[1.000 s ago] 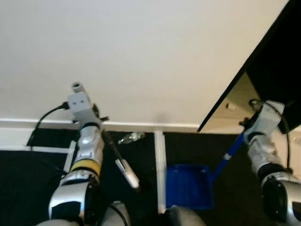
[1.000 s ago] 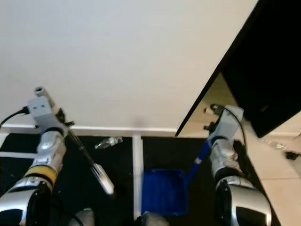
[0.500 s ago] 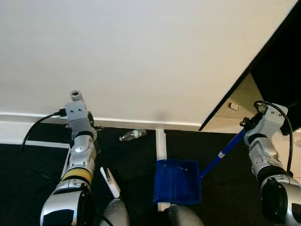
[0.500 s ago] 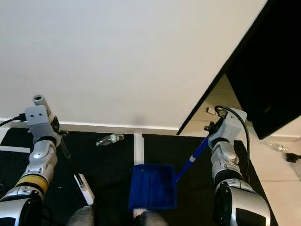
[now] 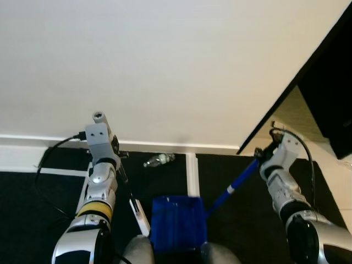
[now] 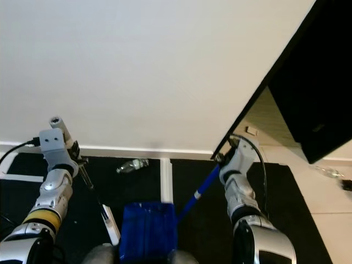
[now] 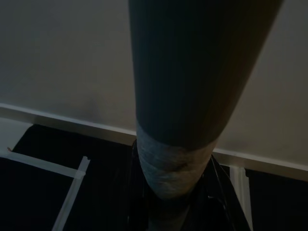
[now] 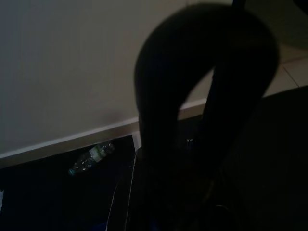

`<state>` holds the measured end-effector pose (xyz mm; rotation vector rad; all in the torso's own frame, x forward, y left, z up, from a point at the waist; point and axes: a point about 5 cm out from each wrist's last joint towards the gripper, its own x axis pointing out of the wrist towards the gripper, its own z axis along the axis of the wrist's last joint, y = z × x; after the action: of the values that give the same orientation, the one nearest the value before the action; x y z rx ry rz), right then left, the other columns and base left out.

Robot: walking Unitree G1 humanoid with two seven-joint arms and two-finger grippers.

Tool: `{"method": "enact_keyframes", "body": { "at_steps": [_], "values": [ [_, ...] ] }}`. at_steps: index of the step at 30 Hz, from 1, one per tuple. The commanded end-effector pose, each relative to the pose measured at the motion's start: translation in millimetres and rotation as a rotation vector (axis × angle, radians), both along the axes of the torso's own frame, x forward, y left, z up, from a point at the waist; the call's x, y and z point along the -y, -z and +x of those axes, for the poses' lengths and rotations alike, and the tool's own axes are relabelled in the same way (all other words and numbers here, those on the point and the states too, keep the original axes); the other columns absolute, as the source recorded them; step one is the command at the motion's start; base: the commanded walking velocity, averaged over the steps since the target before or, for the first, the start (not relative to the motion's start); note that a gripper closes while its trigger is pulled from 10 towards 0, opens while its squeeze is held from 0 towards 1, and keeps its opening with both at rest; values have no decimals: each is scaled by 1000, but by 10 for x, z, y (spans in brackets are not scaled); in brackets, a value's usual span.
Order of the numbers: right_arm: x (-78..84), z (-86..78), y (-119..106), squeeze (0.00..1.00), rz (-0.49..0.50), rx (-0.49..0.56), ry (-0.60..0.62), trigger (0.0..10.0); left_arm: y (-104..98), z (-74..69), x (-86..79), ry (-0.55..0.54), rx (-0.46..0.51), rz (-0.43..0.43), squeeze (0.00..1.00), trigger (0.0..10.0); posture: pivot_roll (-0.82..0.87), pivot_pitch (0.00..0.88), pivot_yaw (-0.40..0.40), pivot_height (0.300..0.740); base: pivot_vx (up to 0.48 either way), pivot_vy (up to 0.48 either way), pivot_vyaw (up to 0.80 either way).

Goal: Sweep floor

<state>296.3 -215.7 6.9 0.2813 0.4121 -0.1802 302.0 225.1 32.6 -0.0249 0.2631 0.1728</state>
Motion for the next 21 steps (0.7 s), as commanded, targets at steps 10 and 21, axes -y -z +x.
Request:
{"method": "enact_keyframes", "body": {
  "at_steps": [10, 21],
  "values": [
    [269, 29, -133, 0, -26, 60, 92, 10000, -35, 46, 114, 22, 20, -29, 0, 10000, 112, 11, -107, 740, 432, 0, 0],
    [363, 108, -264, 0, -57, 98, 81, 10000, -47, 30, 120, 4, 45, -28, 0, 10000, 111, 26, -107, 740, 0, 0, 0]
  ]
}}
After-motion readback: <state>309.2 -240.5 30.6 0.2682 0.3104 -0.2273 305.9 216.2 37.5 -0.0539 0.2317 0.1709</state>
